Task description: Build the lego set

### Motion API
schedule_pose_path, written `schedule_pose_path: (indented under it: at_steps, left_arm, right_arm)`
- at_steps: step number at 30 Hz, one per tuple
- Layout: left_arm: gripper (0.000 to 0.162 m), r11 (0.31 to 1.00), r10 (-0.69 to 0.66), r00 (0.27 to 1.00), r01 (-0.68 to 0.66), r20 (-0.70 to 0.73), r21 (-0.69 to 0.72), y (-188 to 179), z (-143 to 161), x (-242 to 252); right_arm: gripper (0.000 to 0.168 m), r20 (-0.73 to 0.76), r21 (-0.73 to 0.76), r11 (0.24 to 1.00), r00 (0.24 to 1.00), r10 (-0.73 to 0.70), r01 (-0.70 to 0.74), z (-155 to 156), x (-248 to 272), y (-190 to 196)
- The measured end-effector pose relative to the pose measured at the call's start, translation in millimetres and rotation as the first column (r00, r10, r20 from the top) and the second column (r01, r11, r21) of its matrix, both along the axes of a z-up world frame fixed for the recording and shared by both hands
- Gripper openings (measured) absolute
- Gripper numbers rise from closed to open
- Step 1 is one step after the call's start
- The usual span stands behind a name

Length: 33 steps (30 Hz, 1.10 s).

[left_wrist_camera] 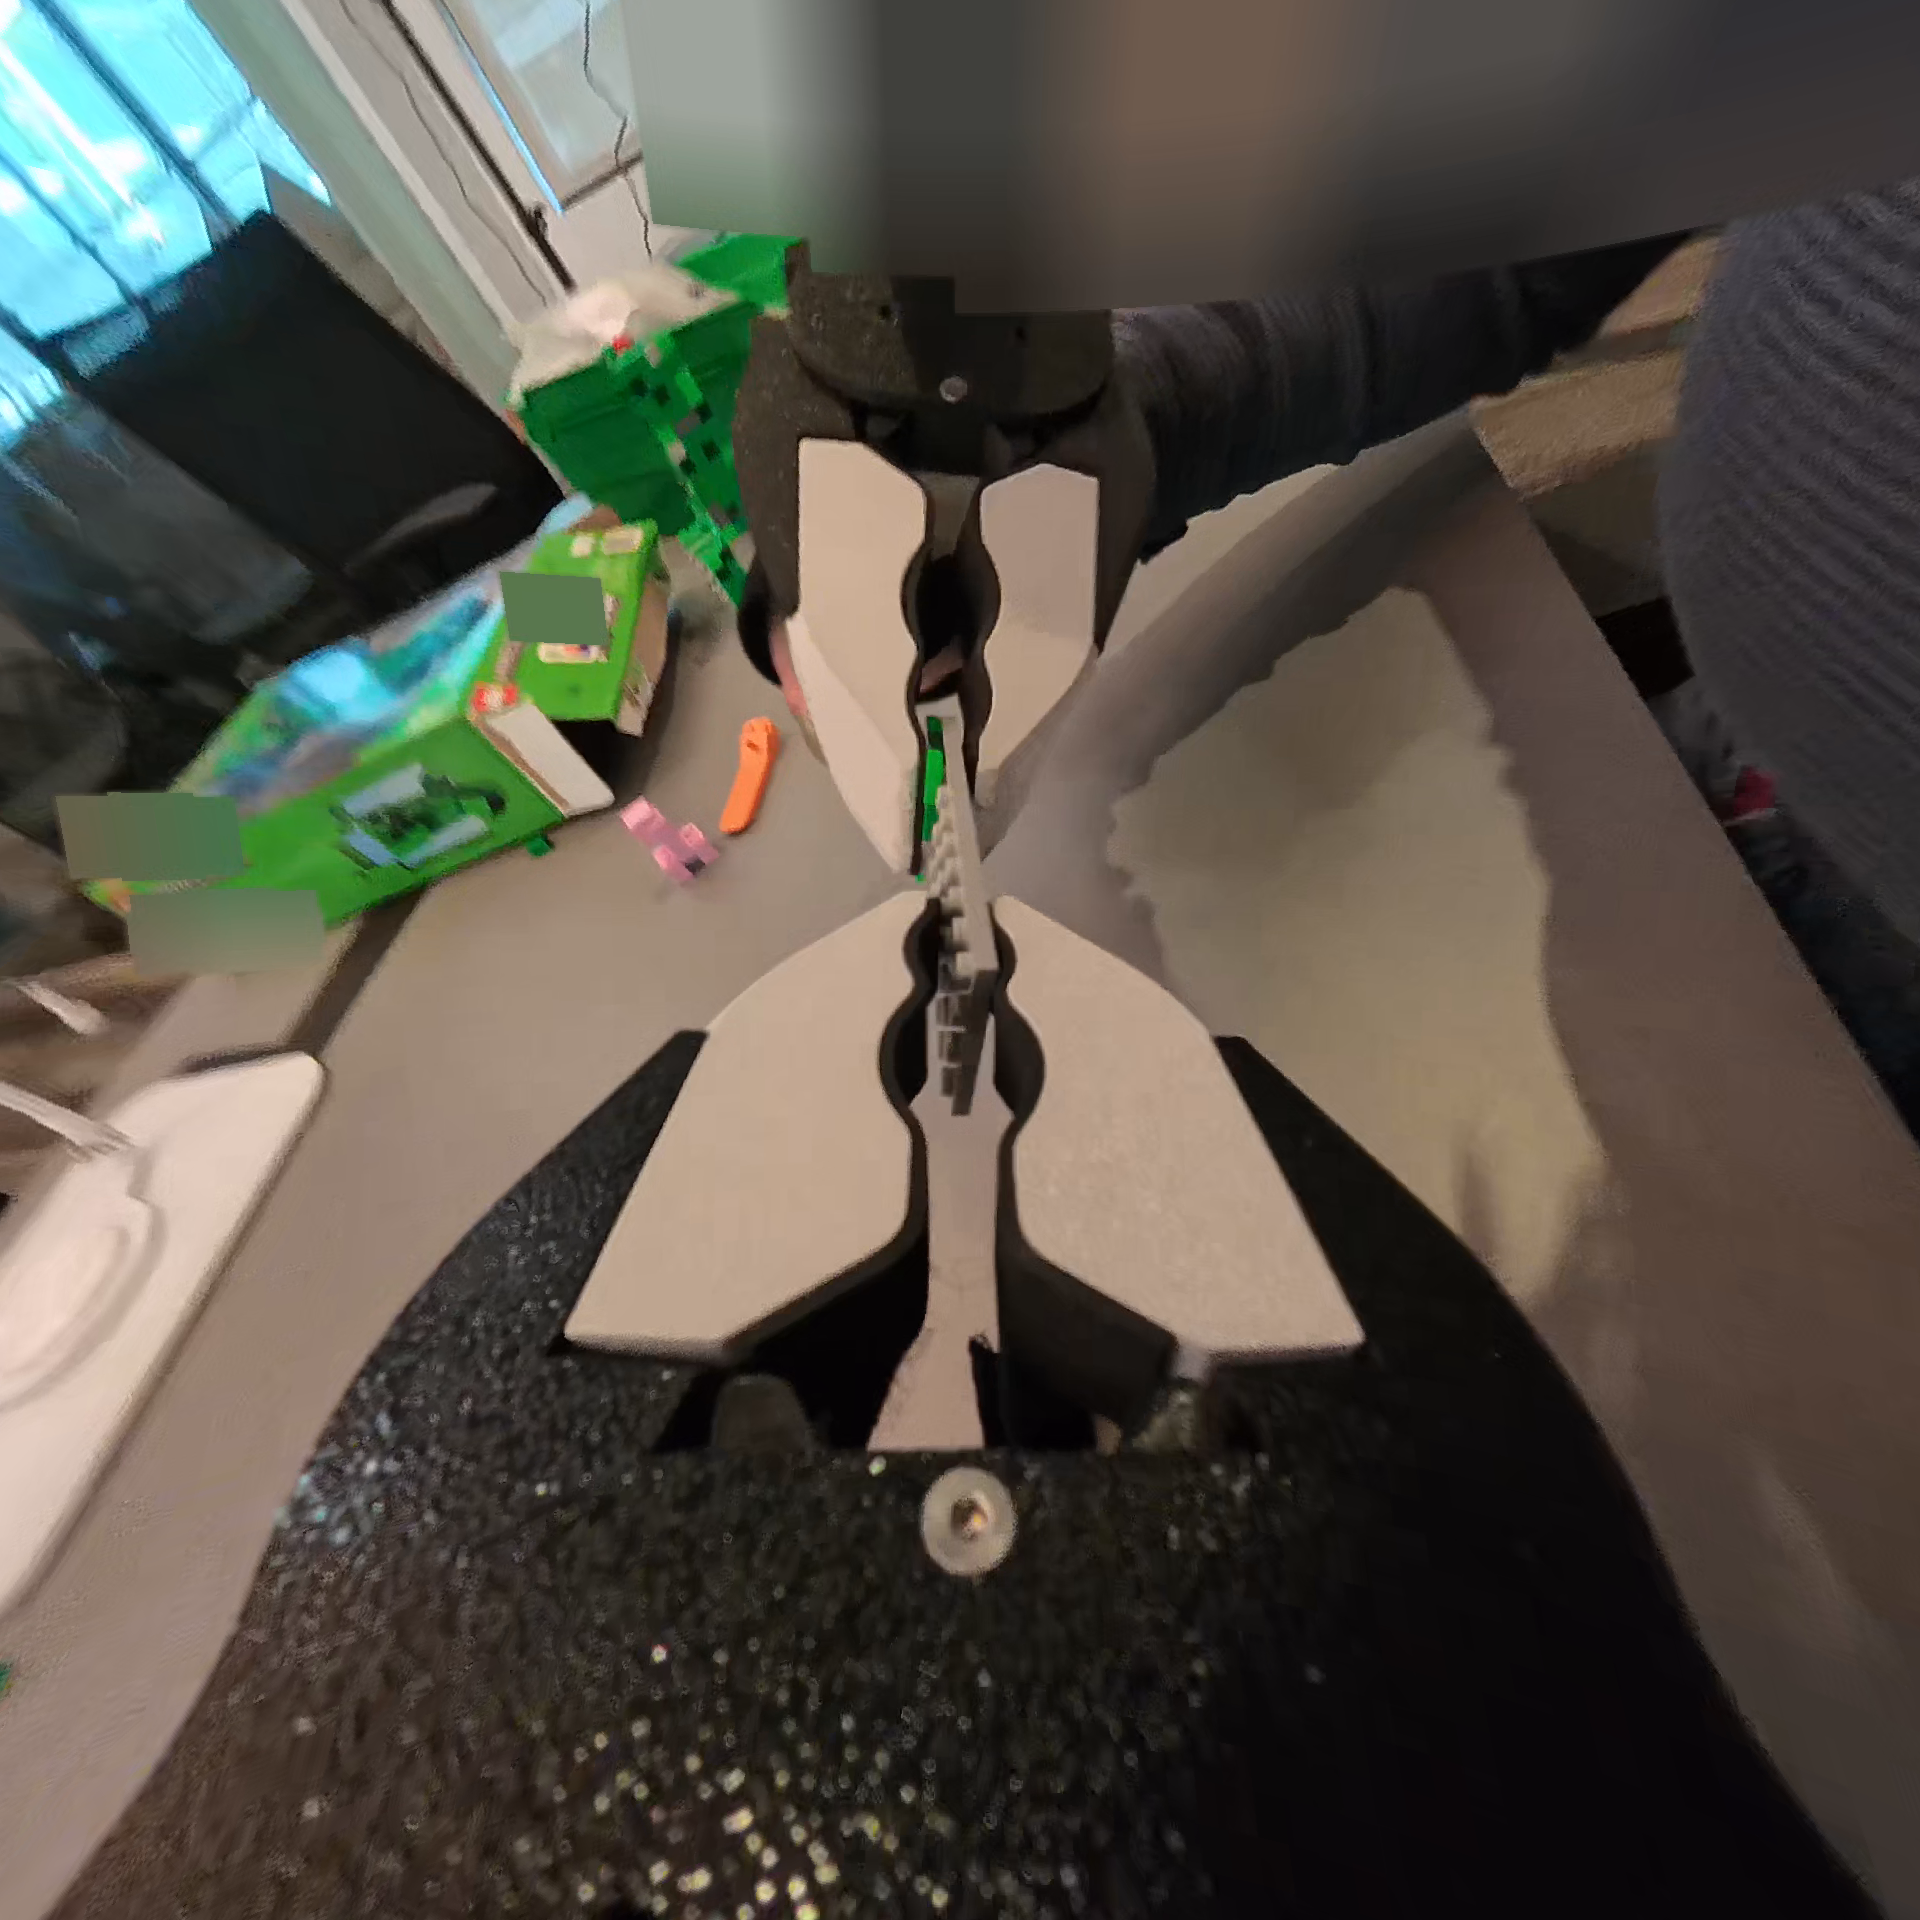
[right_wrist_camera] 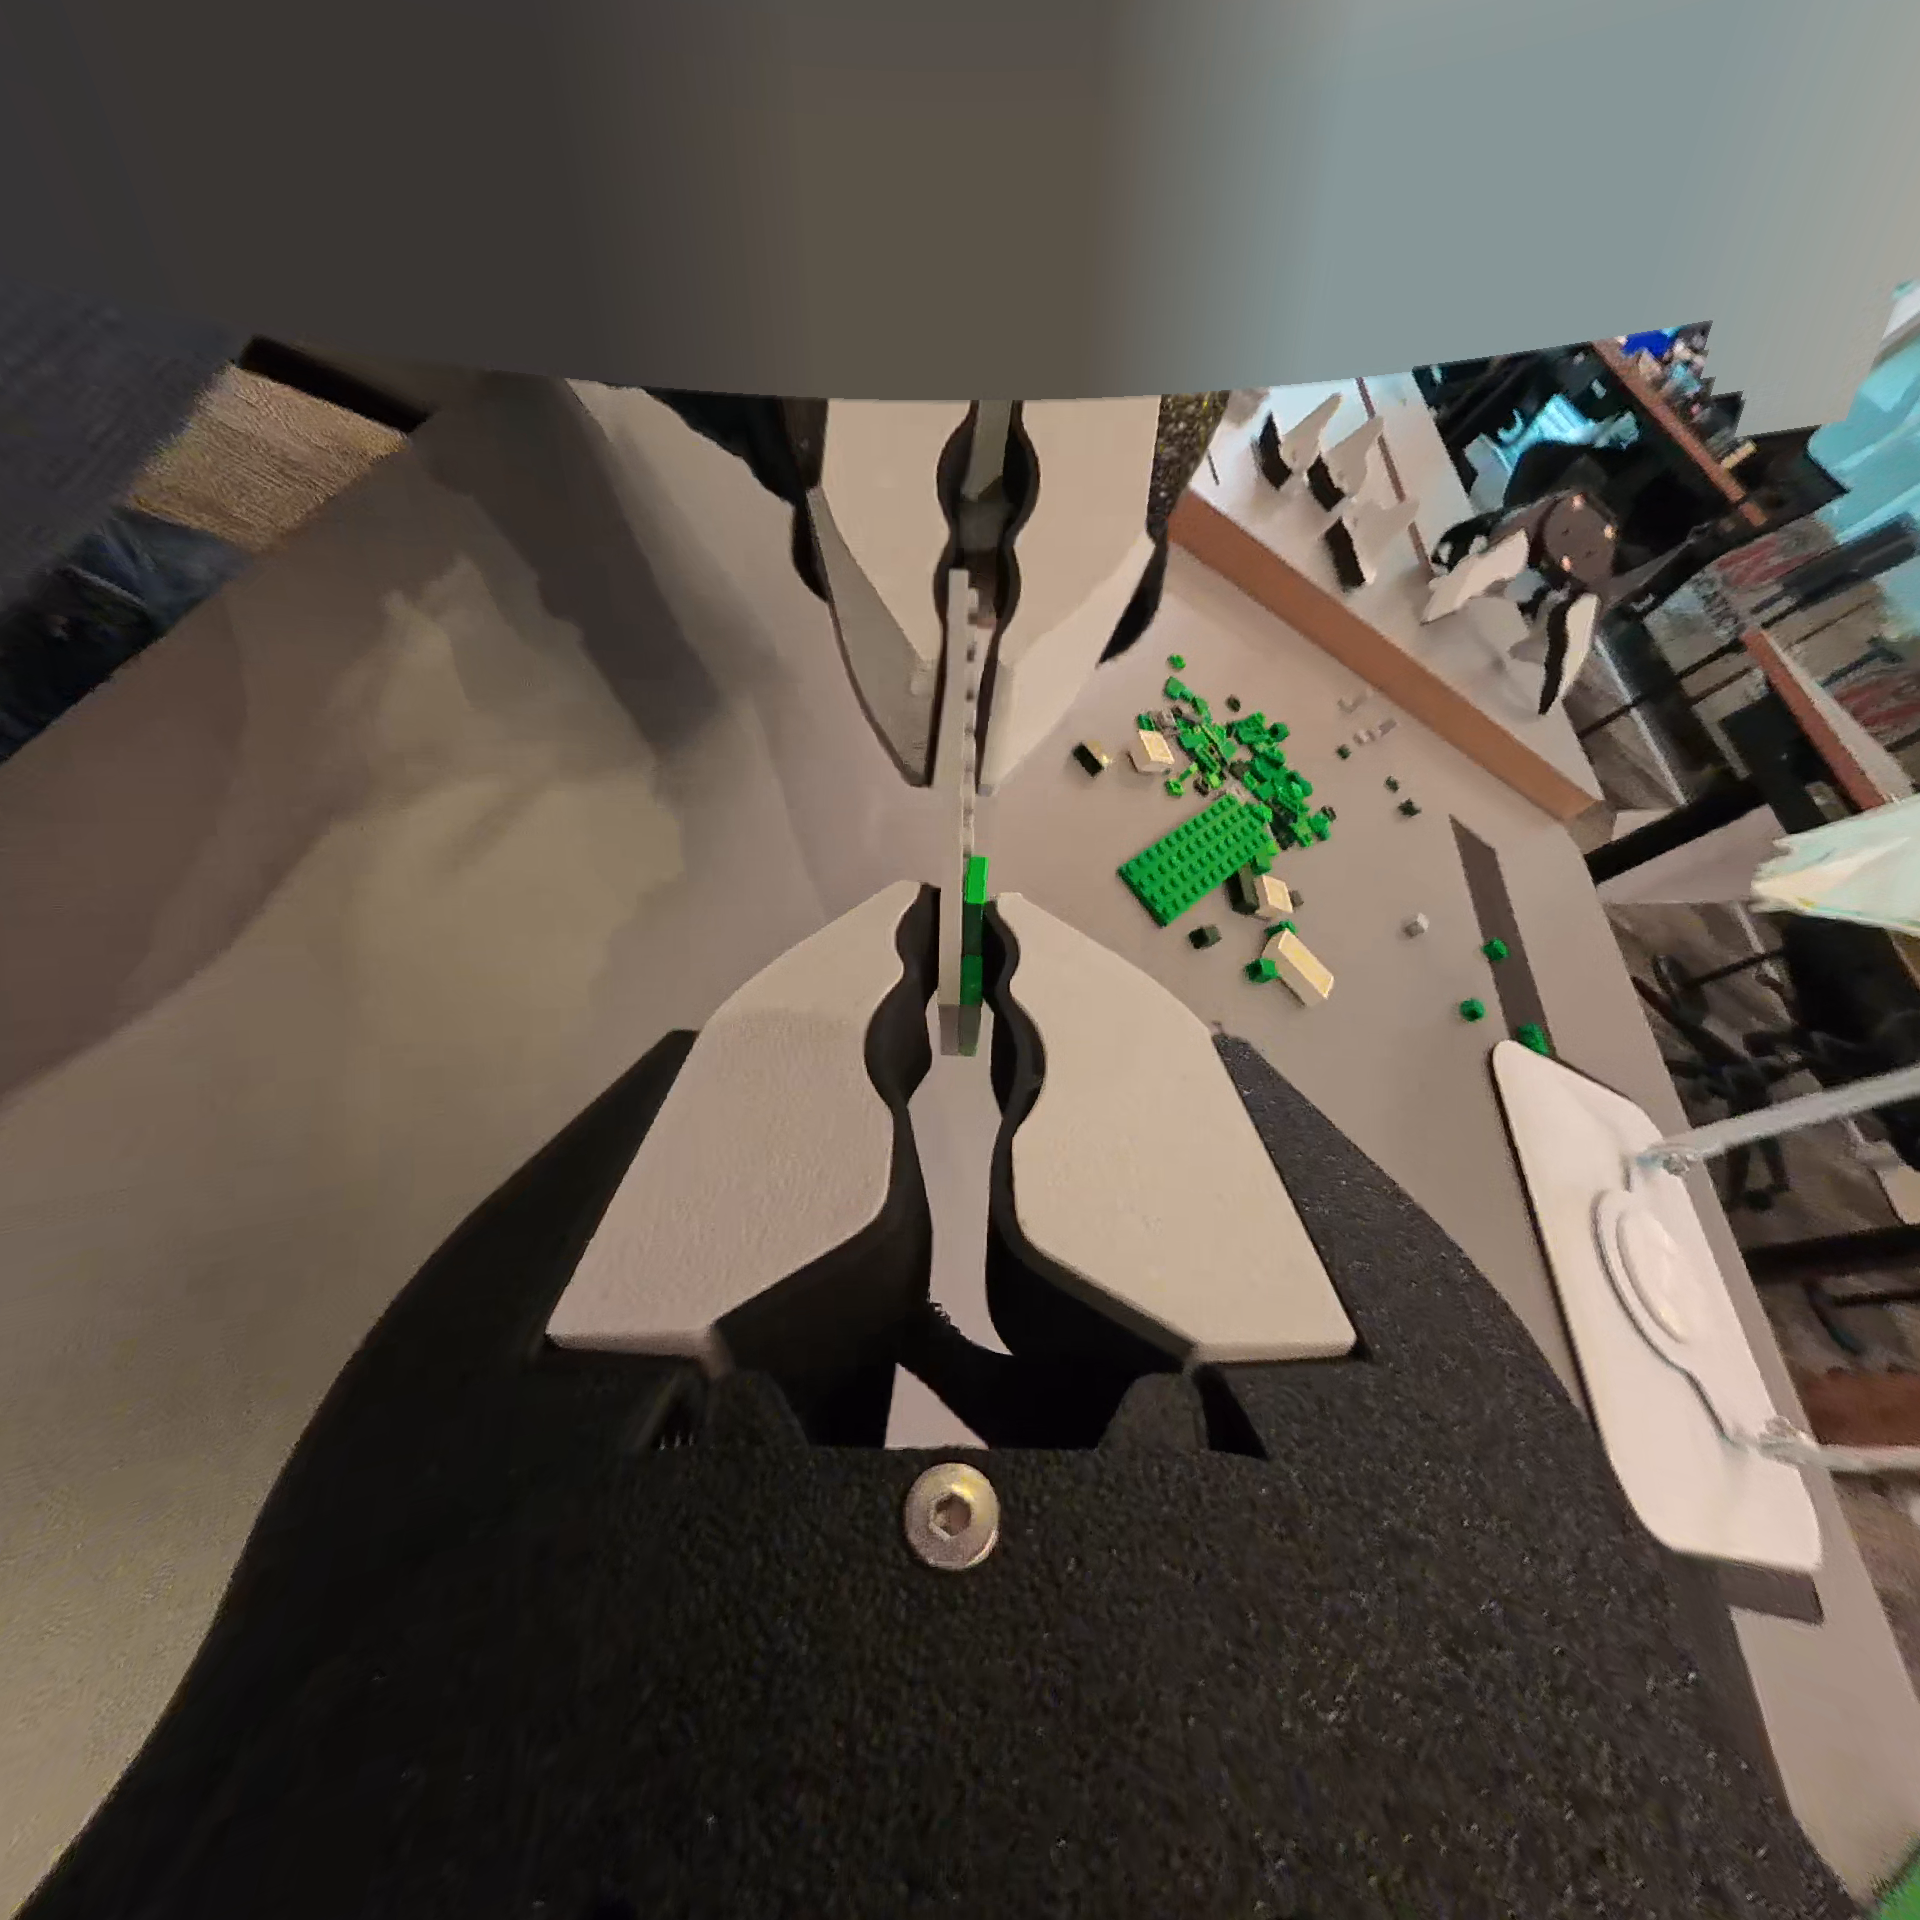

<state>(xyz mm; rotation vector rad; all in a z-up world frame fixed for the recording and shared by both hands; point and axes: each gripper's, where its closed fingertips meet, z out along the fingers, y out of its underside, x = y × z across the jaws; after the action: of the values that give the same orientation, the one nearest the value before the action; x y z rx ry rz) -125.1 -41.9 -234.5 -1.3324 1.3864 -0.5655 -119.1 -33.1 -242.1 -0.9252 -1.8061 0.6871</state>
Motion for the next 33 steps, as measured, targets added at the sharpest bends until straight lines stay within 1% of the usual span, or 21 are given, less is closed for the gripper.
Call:
schedule_pose_path:
  at_steps: [1, 3, 4, 5, 6, 8, 10, 14, 18, 20, 21, 22, 23, 24, 25, 27, 29, 30, 31, 32, 33]
  left_arm:
    - [0.008, 0.999, 0.011, 1.000, -0.011, 0.010, -0.050, 3, -5, -1]
    - [0.004, 0.999, 0.029, 0.999, -0.030, -0.018, -0.036, 9, -15, -6]
    - [0.004, 0.999, 0.046, 0.998, -0.047, -0.050, -0.017, 13, -22, -9]
    - [0.004, 0.998, 0.062, 0.994, -0.061, -0.089, 0.013, 18, -30, -12]
    - [0.004, 0.996, 0.078, 0.987, -0.071, -0.141, 0.051, 23, -39, -16]
    - [0.004, 0.985, 0.102, 0.957, -0.060, -0.270, 0.161, 33, -57, -24]
    - [0.004, 0.972, 0.087, 0.937, -0.005, -0.338, 0.235, 37, -67, -25]
    - [0.006, 0.959, 0.073, 0.891, 0.061, -0.448, 0.278, 45, -83, -27]
    - [0.011, 0.882, 0.085, 0.831, 0.194, -0.550, 0.430, 38, -93, -29]
    - [0.014, 0.861, 0.115, 0.797, 0.218, -0.594, 0.459, 37, -98, -34]
    - [0.017, 0.872, 0.112, 0.787, 0.215, -0.607, 0.440, 36, -100, -36]
    - [0.023, 0.888, 0.109, 0.796, 0.190, -0.595, 0.418, 35, -98, -38]
    - [0.037, 0.907, 0.095, 0.815, 0.166, -0.572, 0.387, 33, -93, -39]
    - [0.058, 0.929, 0.077, 0.834, 0.140, -0.547, 0.344, 31, -88, -39]
    - [0.082, 0.951, 0.078, 0.849, 0.094, -0.523, 0.294, 33, -82, -41]
    - [0.110, 0.991, 0.047, 0.846, 0.027, -0.531, 0.130, 32, -83, -50]
    - [0.111, 0.998, 0.062, 0.871, -0.053, -0.487, 0.033, 30, -80, -60]
    - [0.108, 0.993, 0.102, 0.889, -0.115, -0.447, -0.002, 32, -76, -67]
    - [0.102, 0.981, 0.167, 0.903, -0.192, -0.396, -0.024, 37, -72, -76]
    - [0.094, 0.957, 0.262, 0.911, -0.287, -0.319, -0.035, 44, -64, -88]
    - [0.091, 0.922, 0.359, 0.905, -0.381, -0.228, -0.061, 52, -55, -103]
  right_arm:
    - [0.006, -0.001, 0.017, 1.000, 1.000, -0.019, 0.019, -4, -1, 4]
    - [0.011, -0.002, 0.071, 0.996, 0.999, -0.054, 0.054, -15, -5, 8]
    - [0.018, 0.033, 0.091, 0.993, 0.996, -0.078, 0.075, -26, -6, 12]
    - [0.033, 0.089, 0.087, 0.992, 0.991, -0.096, 0.088, -38, -5, 16]
    - [0.044, 0.127, 0.054, 0.993, 0.986, -0.111, 0.105, -47, -3, 19]
    - [0.050, 0.114, -0.081, 0.990, 0.988, -0.107, 0.117, -50, 5, 22]
    - [0.055, 0.076, -0.224, 0.966, 0.990, -0.116, 0.130, -45, 13, 27]
    - [0.052, 0.040, -0.356, 0.920, 0.986, -0.159, 0.163, -39, 17, 34]
    - [0.052, 0.054, -0.426, 0.884, 0.981, -0.187, 0.193, -44, 11, 38]
    - [0.039, 0.056, -0.432, 0.871, 0.971, -0.231, 0.232, -47, 7, 45]
    - [0.033, 0.040, -0.421, 0.874, 0.967, -0.251, 0.244, -48, 4, 48]
    - [0.034, 0.015, -0.421, 0.872, 0.963, -0.271, 0.251, -47, 2, 51]
    - [0.041, 0.007, -0.438, 0.865, 0.963, -0.268, 0.244, -45, 0, 52]
    - [0.048, -0.001, -0.465, 0.860, 0.971, -0.239, 0.211, -41, -1, 48]
    - [0.051, -0.010, -0.478, 0.855, 0.972, -0.237, 0.203, -38, -2, 49]
    - [0.048, -0.012, -0.452, 0.861, 0.963, -0.268, 0.234, -38, -3, 55]
    - [0.046, 0.009, -0.459, 0.849, 0.956, -0.293, 0.264, -39, -4, 59]
    - [0.043, 0.014, -0.458, 0.843, 0.950, -0.311, 0.283, -37, -4, 62]
    - [0.042, 0.023, -0.452, 0.840, 0.945, -0.325, 0.300, -36, -5, 66]
    - [0.039, 0.039, -0.444, 0.836, 0.939, -0.340, 0.322, -34, -8, 70]
    - [0.038, 0.062, -0.437, 0.834, 0.937, -0.344, 0.335, -32, -12, 75]
